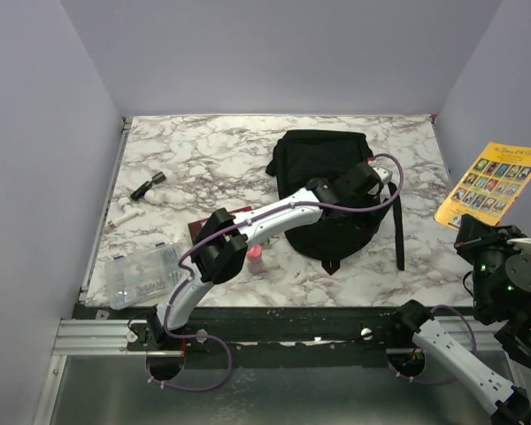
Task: Pack the student bag
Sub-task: Pick up the book from the center of the board, then place the book in the student bag.
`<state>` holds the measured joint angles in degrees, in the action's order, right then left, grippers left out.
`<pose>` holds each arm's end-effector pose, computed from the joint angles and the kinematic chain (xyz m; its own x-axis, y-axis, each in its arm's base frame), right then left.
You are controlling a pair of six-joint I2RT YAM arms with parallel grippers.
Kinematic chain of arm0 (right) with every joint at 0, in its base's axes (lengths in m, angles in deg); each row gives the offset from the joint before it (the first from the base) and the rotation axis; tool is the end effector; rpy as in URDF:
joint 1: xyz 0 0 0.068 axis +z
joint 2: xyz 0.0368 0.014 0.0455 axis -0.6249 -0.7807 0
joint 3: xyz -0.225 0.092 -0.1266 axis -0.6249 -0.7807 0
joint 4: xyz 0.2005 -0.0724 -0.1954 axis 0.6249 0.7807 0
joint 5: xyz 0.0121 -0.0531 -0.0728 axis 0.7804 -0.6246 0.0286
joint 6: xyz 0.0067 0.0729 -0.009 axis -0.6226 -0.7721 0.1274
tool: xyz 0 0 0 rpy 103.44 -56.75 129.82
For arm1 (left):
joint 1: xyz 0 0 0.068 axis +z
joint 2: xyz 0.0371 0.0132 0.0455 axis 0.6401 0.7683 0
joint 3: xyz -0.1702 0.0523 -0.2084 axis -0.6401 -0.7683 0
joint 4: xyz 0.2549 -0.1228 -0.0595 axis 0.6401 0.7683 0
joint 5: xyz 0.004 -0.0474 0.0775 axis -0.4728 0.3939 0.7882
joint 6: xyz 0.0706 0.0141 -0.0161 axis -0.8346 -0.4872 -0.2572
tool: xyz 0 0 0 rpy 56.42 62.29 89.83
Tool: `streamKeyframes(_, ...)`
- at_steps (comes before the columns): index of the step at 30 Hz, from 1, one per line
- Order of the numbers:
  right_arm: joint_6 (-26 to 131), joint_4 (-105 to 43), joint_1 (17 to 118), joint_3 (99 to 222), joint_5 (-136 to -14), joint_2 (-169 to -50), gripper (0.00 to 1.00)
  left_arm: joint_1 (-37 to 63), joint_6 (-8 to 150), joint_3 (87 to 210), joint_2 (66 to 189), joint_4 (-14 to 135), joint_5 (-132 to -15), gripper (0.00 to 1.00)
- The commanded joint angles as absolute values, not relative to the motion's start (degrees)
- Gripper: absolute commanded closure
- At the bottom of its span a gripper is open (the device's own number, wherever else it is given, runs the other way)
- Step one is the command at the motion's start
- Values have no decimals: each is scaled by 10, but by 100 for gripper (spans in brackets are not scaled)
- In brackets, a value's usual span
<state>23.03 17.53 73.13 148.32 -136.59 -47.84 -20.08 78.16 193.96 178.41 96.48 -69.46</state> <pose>0.0569 -0.0213 0.4249 0.1317 0.5112 -0.8493 0.3126 0.7917 0.5249 0.2763 -0.4848 0.2503 -0.6151 0.4073 -0.6751 0.7277 0.6229 -0.2871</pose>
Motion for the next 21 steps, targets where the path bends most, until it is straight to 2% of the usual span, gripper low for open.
streamKeyframes(1,226,205,733,1501,-1352,-466,99,-205,789,1972,1834,971,-646,5)
streamKeyframes(7,223,212,733,1496,-1341,-463,99,-205,792,1974,1864,971,-627,13)
streamKeyframes(11,223,211,733,1493,-1331,-467,99,-205,797,1973,1877,971,-627,14)
streamKeyframes(13,220,214,733,1489,-1325,-469,99,-205,794,1974,1880,971,-630,25)
streamKeyframes(18,209,218,733,1480,-1319,-467,99,-204,778,1972,1874,972,-632,66)
streamKeyframes(21,206,220,733,1477,-1311,-468,99,-204,768,1976,1861,975,-641,83)
